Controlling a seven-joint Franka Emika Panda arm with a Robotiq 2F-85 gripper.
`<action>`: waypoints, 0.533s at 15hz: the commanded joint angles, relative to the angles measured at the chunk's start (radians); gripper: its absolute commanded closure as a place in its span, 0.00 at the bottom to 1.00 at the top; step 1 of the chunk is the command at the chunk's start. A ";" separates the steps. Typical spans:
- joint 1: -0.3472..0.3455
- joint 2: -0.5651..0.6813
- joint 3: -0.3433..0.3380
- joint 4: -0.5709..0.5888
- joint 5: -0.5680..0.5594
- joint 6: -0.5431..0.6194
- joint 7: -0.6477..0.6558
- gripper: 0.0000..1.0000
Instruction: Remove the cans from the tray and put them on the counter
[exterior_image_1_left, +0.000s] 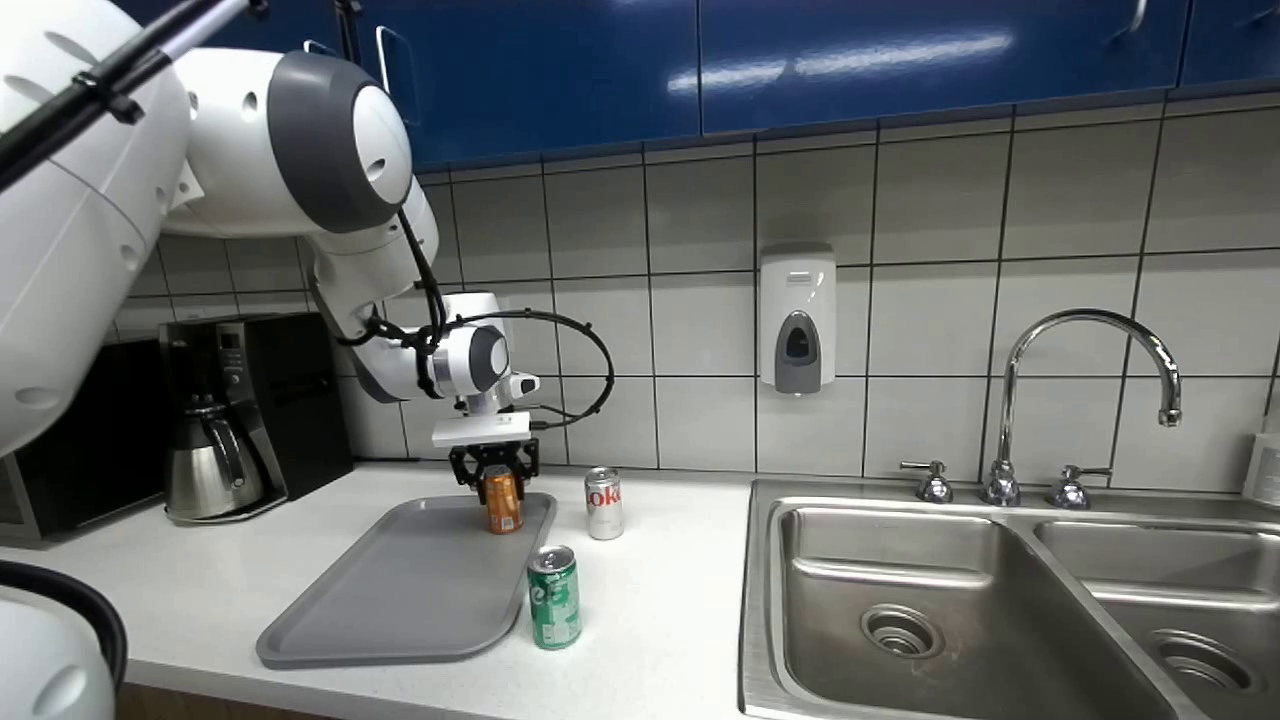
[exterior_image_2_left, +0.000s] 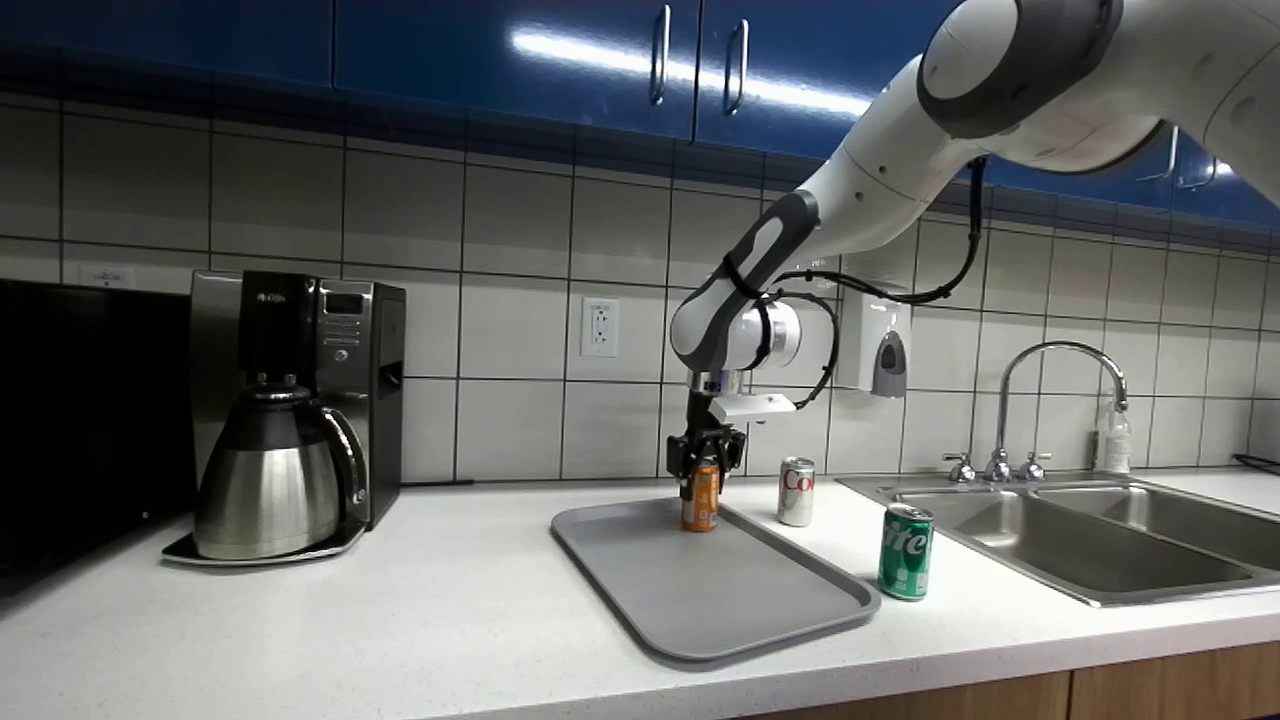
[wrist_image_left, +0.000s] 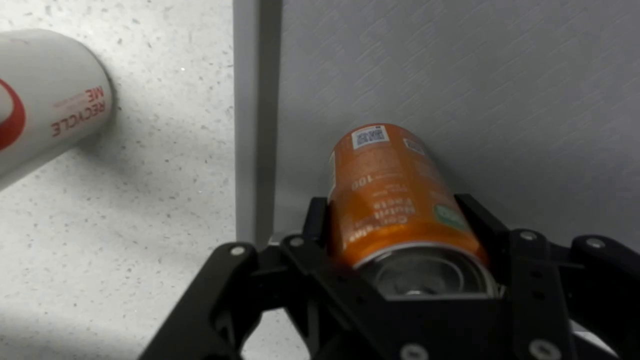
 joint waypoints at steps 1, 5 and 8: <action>-0.007 0.005 0.012 0.025 -0.004 -0.027 -0.023 0.60; -0.004 -0.001 0.009 0.020 -0.008 -0.021 -0.018 0.60; -0.003 -0.003 0.008 0.022 -0.009 -0.020 -0.016 0.60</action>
